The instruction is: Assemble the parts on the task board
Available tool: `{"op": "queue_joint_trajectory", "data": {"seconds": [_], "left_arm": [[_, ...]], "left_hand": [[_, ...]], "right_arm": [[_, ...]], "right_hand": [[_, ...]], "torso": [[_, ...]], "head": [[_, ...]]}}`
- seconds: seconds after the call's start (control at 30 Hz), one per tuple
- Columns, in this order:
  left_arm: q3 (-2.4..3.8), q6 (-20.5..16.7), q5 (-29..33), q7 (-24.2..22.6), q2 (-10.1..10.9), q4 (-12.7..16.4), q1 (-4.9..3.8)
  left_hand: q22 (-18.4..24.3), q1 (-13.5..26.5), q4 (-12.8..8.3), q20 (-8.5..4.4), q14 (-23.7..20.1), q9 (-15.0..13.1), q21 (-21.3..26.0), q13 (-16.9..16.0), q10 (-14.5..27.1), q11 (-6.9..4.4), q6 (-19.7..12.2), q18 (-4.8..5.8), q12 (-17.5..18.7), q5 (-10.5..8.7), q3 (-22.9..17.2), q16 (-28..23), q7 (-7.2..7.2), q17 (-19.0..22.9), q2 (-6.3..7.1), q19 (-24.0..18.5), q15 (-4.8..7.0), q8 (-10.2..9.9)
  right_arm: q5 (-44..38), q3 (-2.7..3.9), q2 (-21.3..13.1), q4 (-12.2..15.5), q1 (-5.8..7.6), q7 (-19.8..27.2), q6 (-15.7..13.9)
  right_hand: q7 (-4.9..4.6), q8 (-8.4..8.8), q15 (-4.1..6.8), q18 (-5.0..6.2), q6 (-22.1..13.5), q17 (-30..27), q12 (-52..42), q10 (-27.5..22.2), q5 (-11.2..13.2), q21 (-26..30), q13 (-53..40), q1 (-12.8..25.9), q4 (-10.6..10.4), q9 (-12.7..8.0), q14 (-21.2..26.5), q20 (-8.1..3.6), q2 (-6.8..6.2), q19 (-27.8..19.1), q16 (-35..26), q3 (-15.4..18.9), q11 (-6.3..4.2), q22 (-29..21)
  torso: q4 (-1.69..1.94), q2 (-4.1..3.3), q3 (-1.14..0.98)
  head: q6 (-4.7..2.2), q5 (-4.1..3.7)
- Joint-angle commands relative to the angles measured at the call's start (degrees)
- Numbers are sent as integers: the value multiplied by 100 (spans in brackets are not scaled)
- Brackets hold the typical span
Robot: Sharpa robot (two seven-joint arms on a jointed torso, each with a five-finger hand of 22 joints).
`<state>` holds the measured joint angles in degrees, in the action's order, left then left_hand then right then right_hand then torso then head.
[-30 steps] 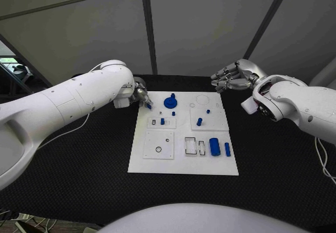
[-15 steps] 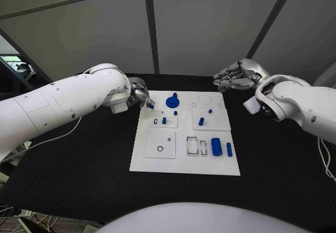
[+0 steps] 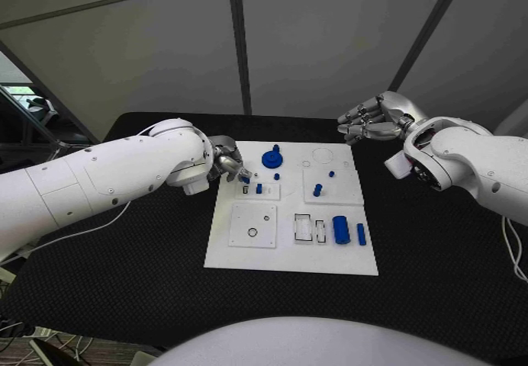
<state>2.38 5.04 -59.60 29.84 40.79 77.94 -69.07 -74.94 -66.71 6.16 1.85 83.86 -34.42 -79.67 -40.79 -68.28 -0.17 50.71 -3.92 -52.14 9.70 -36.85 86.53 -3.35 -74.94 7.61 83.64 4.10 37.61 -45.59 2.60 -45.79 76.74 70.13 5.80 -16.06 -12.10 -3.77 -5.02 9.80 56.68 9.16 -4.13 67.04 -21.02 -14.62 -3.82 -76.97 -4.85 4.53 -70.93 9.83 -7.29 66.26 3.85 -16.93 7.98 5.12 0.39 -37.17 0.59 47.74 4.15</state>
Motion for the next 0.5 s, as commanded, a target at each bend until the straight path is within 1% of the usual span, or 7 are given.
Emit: {"op": "queue_joint_trajectory", "data": {"seconds": [0.03, 0.13, 0.2, 0.27, 0.43, 0.5], "left_arm": [[-7, -148, -80, 90, 17, 68, 29], [-14, -116, -86, 114, 22, 96, 52], [-16, -69, -89, 135, 22, 105, 60], [-17, -15, -118, 156, 19, 109, 65], [-19, 101, -267, 208, 6, 110, 79], [-20, 140, -308, 230, 1, 97, 84]], "left_hand": [[-265, 1, -700, 4, 525, -5, -22, -8, -109, -92, 3, 90, -20, 23, -728, 34, 16, -1243, -19, 51, 34, 22], [-271, 7, -706, 2, 525, -8, -27, -14, -118, -94, 7, 92, -27, 26, -739, 35, 18, -1244, -12, 54, 36, 25], [-280, 13, -712, -1, 527, -11, -34, -22, -129, -96, 10, 94, -35, 33, -752, 40, 20, -1248, -4, 59, 39, 28], [-283, 15, -713, -2, 528, -12, -37, -24, -131, -97, 11, 95, -36, 35, -755, 41, 21, -1249, -1, 61, 39, 28], [-327, 32, -722, -8, 533, -19, -71, -42, -153, -101, 18, 104, -55, 56, -781, 58, 24, -1262, 15, 83, 44, 36], [-339, 39, -725, -10, 534, -22, -81, -53, -162, -102, 21, 107, -64, 64, -790, 62, 26, -1265, 21, 90, 45, 39]], "right_arm": [[-10, 5, 6, 1, 10, 44, 24], [-10, 5, 8, 0, 9, 44, 24], [-10, 5, 7, 1, 9, 42, 24], [-10, 5, 8, 2, 9, 42, 26], [-10, 5, 13, 0, 9, 39, 30], [-10, 5, 14, -1, 9, 38, 32]], "right_hand": [[6, -7, 19, 56, -31, -5, 6, -35, -24, 31, 2, 13, -20, -7, 40, 26, 24, -12, -11, 23, 11, -9], [6, -7, 19, 56, -31, -5, 6, -35, -24, 31, 2, 13, -20, -7, 40, 26, 24, -12, -11, 23, 11, -9], [6, -7, 19, 56, -31, -5, 6, -35, -24, 31, 2, 13, -20, -7, 40, 26, 24, -12, -11, 23, 11, -9], [6, -7, 19, 56, -31, -5, 6, -35, -24, 31, 2, 13, -20, -7, 40, 26, 24, -12, -11, 23, 11, -9], [6, -8, 19, 56, -33, -6, 4, -35, -25, 34, 2, 14, -20, -6, 40, 27, 25, -10, -10, 24, 11, -11], [6, -8, 19, 56, -33, -6, 4, -35, -25, 34, 2, 14, -20, -6, 40, 27, 25, -10, -10, 24, 11, -11]], "torso": [[-13, -7, 2], [-13, -4, 2], [-7, -5, -2], [-8, -8, -4], [-4, -4, 1], [-6, -3, 0]], "head": [[4, 7], [9, 1], [-2, 16], [7, 22], [28, 22], [29, 19]]}}
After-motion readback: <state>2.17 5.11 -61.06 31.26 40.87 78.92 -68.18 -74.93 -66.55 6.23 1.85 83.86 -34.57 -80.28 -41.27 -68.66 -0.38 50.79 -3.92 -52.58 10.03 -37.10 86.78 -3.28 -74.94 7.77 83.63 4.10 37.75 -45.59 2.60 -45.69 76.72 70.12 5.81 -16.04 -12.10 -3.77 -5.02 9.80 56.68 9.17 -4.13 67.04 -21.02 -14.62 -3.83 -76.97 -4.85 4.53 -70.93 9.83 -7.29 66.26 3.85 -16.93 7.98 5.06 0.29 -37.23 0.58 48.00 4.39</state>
